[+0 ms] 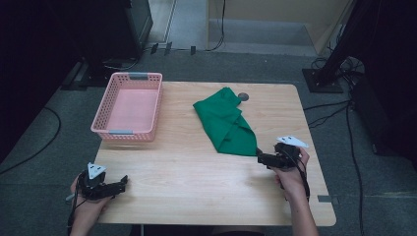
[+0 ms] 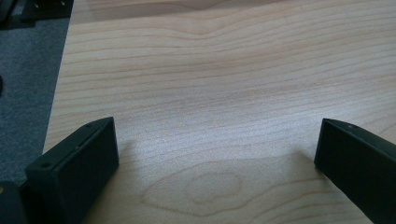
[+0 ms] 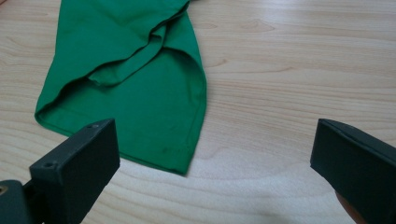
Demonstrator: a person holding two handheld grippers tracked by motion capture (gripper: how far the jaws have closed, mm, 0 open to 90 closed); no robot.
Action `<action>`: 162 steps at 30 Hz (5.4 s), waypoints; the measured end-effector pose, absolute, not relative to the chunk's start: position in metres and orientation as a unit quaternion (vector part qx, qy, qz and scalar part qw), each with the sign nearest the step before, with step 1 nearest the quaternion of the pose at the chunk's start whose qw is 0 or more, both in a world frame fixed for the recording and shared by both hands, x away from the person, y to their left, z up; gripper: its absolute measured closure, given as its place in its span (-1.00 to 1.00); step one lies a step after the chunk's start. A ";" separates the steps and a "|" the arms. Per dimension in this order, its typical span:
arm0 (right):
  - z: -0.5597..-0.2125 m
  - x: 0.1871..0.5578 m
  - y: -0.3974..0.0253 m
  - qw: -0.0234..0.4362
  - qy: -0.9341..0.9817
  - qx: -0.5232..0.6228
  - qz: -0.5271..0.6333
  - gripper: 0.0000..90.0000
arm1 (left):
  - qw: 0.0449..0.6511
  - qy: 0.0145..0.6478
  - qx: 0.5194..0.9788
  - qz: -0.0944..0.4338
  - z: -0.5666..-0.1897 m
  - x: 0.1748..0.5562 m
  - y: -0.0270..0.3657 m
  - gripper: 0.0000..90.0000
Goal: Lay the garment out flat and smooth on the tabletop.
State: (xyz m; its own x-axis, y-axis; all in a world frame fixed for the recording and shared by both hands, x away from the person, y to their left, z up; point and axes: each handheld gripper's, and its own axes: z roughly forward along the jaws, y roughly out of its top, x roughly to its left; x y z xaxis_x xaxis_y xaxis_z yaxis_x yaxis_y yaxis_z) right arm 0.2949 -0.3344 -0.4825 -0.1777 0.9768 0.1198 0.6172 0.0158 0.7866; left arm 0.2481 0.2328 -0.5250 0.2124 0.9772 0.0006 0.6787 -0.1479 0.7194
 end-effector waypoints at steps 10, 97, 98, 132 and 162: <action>-0.489 0.313 -0.324 0.235 0.673 0.602 0.360 -0.97 | 0.304 0.577 0.717 0.245 -0.525 0.248 0.233 -1.00; -0.526 0.295 -0.255 0.226 0.717 0.545 0.371 0.85 | 0.412 0.515 0.729 0.184 -0.491 0.249 0.142 -0.97; -0.526 0.293 -0.254 0.227 0.719 0.542 0.371 0.86 | 0.415 0.514 0.728 0.182 -0.490 0.250 0.139 -0.97; -0.522 0.232 -0.234 0.180 0.779 0.469 0.376 0.79 | 0.422 0.491 0.743 0.169 -0.481 0.268 0.094 -0.97; -0.502 0.293 -0.243 0.239 0.701 0.530 0.412 -0.55 | 0.422 0.477 0.754 0.163 -0.482 0.275 0.075 -0.97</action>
State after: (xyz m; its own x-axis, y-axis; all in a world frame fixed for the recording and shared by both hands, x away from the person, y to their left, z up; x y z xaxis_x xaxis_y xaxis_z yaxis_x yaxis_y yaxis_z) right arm 0.2929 -0.2434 -0.5021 -0.3229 0.9409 0.1023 0.5465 0.0971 0.8318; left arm 0.2747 0.0746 -0.4821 0.4921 0.8564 -0.1563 0.5814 -0.1897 0.7912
